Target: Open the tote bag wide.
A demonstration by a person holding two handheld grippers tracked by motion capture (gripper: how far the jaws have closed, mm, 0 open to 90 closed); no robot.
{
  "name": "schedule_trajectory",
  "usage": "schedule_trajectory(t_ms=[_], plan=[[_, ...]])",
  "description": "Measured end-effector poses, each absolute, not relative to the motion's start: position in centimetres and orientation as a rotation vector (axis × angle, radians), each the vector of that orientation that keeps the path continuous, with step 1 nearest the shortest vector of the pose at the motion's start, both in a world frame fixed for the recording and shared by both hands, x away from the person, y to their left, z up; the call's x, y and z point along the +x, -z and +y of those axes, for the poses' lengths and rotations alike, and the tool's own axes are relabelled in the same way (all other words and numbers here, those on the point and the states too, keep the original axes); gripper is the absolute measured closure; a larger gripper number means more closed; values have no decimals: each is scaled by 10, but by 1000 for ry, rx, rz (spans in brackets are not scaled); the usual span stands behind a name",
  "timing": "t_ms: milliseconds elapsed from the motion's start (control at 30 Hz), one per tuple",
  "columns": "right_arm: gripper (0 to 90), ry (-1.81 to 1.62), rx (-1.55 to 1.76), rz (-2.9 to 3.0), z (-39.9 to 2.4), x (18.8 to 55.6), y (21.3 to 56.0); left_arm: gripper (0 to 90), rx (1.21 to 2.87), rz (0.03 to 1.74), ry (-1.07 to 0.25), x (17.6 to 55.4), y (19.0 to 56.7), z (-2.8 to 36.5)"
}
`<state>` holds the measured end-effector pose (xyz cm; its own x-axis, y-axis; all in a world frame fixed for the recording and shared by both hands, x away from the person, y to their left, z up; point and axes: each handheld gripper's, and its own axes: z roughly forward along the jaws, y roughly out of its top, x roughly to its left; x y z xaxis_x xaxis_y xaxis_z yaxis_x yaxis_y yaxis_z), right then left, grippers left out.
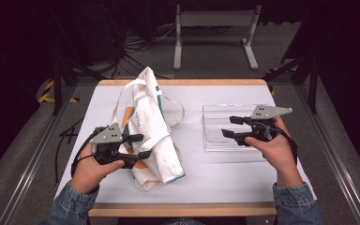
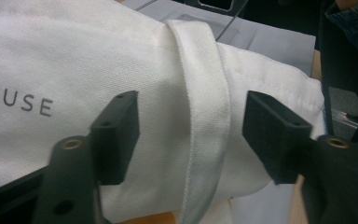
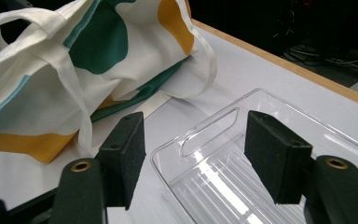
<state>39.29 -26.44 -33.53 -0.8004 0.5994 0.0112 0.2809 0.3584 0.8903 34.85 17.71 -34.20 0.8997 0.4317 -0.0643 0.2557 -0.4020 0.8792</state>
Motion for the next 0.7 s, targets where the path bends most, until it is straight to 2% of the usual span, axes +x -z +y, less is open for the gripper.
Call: schedule_trajectory(t_ms=[167, 267, 300, 333, 700], plan=[[395, -1418, 772, 2319, -262, 393, 336, 672, 2000, 472, -179, 348, 340, 180], [406, -1420, 767, 2323, -260, 392, 336, 725, 1981, 454, -189, 346, 337, 182], [411, -1423, 760, 2326, -259, 392, 336, 830, 1981, 454, -189, 346, 337, 182], [414, -1425, 758, 2329, -258, 391, 336, 862, 1952, 437, -164, 345, 334, 184], [435, -1473, 670, 2371, -235, 388, 335, 884, 1859, 410, -213, 336, 321, 195]])
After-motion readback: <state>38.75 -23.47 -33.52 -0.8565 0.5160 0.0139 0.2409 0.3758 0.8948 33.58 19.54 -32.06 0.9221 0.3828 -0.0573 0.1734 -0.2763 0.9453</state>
